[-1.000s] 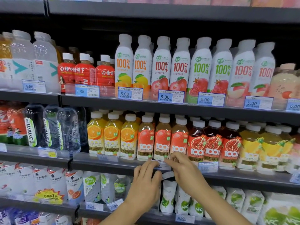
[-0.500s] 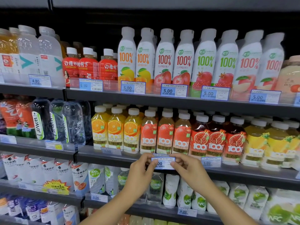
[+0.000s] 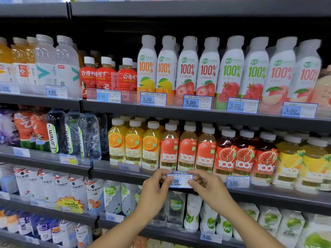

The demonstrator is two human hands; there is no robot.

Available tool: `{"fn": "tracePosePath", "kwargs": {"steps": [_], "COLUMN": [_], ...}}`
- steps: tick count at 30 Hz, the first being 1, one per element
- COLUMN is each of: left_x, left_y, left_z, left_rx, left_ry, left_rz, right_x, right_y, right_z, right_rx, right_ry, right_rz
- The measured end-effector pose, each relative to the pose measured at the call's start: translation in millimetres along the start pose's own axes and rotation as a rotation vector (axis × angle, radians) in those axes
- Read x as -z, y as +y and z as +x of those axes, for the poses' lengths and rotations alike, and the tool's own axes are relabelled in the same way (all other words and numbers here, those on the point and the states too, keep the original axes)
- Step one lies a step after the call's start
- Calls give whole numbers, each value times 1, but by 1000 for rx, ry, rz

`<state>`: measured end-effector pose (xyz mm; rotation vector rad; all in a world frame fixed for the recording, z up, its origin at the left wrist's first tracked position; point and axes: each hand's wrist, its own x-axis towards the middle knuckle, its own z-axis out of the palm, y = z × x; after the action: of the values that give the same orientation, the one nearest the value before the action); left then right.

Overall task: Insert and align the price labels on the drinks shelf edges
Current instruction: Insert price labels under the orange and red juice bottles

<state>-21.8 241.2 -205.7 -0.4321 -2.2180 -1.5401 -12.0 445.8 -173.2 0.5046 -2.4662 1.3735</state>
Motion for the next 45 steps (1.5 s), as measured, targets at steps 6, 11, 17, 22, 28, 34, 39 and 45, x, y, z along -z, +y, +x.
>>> {"fn": "tracePosePath", "kwargs": {"steps": [6,11,17,22,28,34,39,45], "left_x": [6,14,28,40,52,62,66,98], "left_y": [-1,-7,-7,-9,-15,-28,-37,-81], "left_z": [-1,-4,-8,-13,-17,-17,-13,15], "left_rx": [2,16,37,76,100,85,30,-378], "left_ry": [15,11,29,24,10,11,-11,217], "left_rz": [27,5,-15,-74,-71,-19,57,688], "right_x": [-5,-12,-26,-35,-46,-59,-62,-64], "right_y": [-4,-6,-13,-22,-24,-26,-28,-30], "right_z": [2,8,13,16,18,17,13,12], "right_rx": [13,12,-8,8,13,-5,-45,-72], "right_ry": [-15,-59,-91,-109,-131,-128,-112,-30], "right_rz": [-14,-56,-37,-34,-35,-51,-60,-54]}}
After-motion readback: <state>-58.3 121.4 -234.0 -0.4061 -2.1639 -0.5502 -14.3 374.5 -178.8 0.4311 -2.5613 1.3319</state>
